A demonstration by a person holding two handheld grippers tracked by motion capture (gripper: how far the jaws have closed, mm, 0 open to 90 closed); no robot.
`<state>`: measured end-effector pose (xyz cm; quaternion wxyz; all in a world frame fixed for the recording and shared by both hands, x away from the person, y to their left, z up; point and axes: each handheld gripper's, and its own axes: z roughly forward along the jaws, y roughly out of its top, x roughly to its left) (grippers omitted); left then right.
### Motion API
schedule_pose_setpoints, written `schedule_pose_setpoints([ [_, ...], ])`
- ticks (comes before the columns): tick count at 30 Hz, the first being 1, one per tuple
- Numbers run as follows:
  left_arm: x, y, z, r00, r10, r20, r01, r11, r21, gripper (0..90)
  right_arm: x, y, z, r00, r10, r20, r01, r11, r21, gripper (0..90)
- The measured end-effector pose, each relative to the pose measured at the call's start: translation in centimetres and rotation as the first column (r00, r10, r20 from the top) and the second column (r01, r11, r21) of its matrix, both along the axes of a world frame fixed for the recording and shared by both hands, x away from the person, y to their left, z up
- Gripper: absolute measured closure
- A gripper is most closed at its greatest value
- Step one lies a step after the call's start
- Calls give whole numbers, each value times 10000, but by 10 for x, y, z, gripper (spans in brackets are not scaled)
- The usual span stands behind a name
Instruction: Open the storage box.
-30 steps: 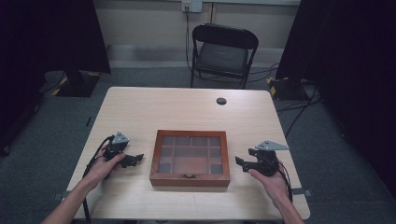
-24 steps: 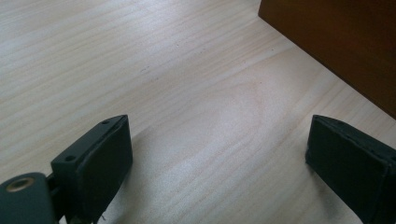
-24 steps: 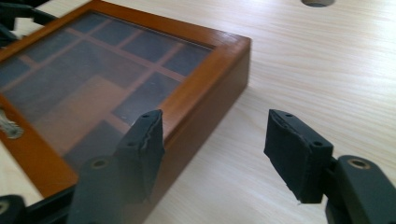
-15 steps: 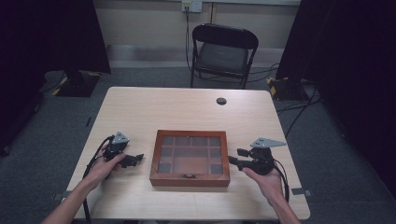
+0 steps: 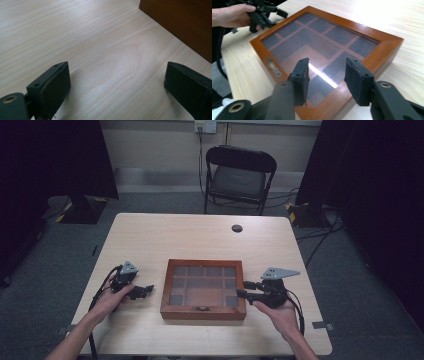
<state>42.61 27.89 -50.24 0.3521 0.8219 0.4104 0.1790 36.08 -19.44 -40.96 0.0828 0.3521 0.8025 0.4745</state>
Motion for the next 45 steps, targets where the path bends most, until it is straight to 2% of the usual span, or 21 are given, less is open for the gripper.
schedule_pose_setpoints([
  [5,0,0,0,10000,-8,1,8,10000,17,60,-2,11,5,9986,519,-65,-519,9986,108,600],
  [10,0,0,0,10000,5,0,-5,10000,10,60,-4,26,11,9937,1121,-80,-1119,9935,186,628],
  [16,0,0,0,10000,6,-1,-6,10000,8,60,-2,47,20,9838,1790,-63,-1788,9836,227,648],
  [19,0,0,0,10000,5,-3,-5,10000,9,60,0,58,22,9784,2068,-17,-2066,9780,288,692],
  [24,0,0,0,10000,56,-3,-56,10000,5,60,1,78,24,9647,2632,-17,-2631,9645,242,738],
  [26,0,0,0,10000,51,-7,-51,10000,4,60,0,83,21,9611,2760,-33,-2759,9609,251,753],
  [28,0,0,0,10000,49,-9,-49,10000,6,60,0,89,13,9561,2915,-299,-2917,9565,-13,752],
  [30,0,0,0,10000,52,-7,-52,10000,4,60,0,91,4,9507,3058,-517,-3062,9520,15,758],
  [31,0,0,0,10000,53,-9,-53,10000,2,60,-1,93,0,9447,3208,-679,-3218,9468,-34,765],
  [34,0,0,0,10000,49,-8,-49,10000,-5,60,-2,97,-9,9378,3362,-866,-3395,9402,-264,777],
  [41,0,0,0,10000,54,-6,-54,10000,1,60,3,101,-22,9321,3460,-1069,-3529,9341,-533,795],
  [45,0,0,0,10000,63,-3,-63,10000,-1,60,4,104,-23,9288,3562,-1019,-3633,9297,-613,809],
])
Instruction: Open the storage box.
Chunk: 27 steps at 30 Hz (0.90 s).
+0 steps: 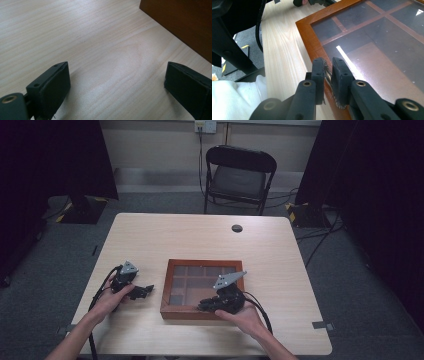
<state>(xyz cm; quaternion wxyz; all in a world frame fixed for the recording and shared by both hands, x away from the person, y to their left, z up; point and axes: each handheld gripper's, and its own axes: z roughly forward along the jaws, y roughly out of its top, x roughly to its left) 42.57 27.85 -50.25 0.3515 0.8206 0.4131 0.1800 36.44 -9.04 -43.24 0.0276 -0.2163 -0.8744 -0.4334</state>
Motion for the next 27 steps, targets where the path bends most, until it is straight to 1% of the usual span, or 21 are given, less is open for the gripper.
schedule_pose_setpoints([
  [3,0,0,0,10000,-8,-2,8,10000,9,60,0,0,0,10000,29,-1,-29,10000,7,807],
  [6,0,0,0,10000,-4,-1,4,10000,6,60,0,0,0,10000,16,94,-16,10000,23,791],
  [7,0,0,0,10000,-7,-1,7,10000,7,60,0,0,0,9998,-51,186,52,10000,-46,784],
  [9,0,0,0,10000,-7,-3,7,10000,6,60,1,1,-1,9999,-17,112,17,10000,-36,772],
  [11,0,0,0,10000,-5,-1,5,10000,6,60,2,2,-3,10000,27,-9,-27,10000,-96,781],
  [14,0,0,0,10000,-10,4,10,10000,3,60,1,5,-5,9998,42,177,-36,9994,-345,809],
  [15,0,0,0,10000,-17,-3,17,10000,28,60,1,5,-6,10000,13,94,-10,9994,-332,810],
  [19,0,0,0,10000,-6,-2,6,10000,5,60,1,5,-6,9999,40,137,-36,9996,-279,815],
  [22,0,0,0,10000,-4,0,4,10000,7,60,-1,6,-5,9996,37,273,-26,9992,-395,817],
  [26,0,0,0,10000,-5,-2,5,10000,6,60,-1,7,-4,9993,75,356,-56,9987,-508,817],
  [27,0,0,0,10000,-8,-1,8,10000,5,60,-1,7,-4,9995,75,316,-58,9986,-533,818],
])
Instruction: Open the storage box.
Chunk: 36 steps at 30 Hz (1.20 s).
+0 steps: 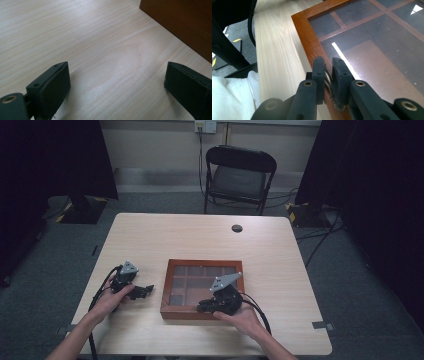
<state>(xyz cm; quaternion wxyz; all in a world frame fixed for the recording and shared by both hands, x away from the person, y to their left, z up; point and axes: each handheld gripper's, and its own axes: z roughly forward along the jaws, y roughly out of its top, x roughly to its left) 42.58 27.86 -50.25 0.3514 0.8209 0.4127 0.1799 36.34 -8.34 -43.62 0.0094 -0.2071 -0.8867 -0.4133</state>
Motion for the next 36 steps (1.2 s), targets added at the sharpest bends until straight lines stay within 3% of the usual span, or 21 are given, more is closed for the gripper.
schedule_pose_setpoints([
  [9,0,0,0,10000,4,0,-4,10000,1,60,0,0,3,10000,12,-46,-12,10000,-41,818],
  [36,0,0,0,10000,4,1,-4,10000,1,60,2,-4,33,9993,-223,307,206,9983,551,817],
])
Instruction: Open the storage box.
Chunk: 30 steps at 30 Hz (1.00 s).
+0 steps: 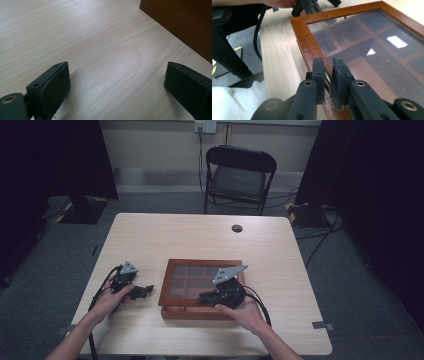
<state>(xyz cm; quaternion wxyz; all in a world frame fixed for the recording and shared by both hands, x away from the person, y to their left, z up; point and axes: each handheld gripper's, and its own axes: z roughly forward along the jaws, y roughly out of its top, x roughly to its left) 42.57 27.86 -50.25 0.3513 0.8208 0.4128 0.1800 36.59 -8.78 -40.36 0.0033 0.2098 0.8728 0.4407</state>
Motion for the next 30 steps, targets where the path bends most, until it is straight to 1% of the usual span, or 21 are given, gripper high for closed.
schedule_pose_setpoints([
  [5,0,0,0,10000,-1,-1,1,10000,-4,60,1,-1,5,10000,-64,60,63,9999,142,817],
  [10,0,0,0,10000,-1,0,1,10000,0,60,1,-1,8,9999,-92,112,90,9999,123,817],
  [20,0,0,0,10000,-10,-7,10,10000,26,60,4,-5,18,9998,-142,162,135,9990,417,818],
  [30,0,0,0,10000,-10,-6,10,10000,22,60,8,-5,29,9993,-201,312,187,9988,455,819],
])
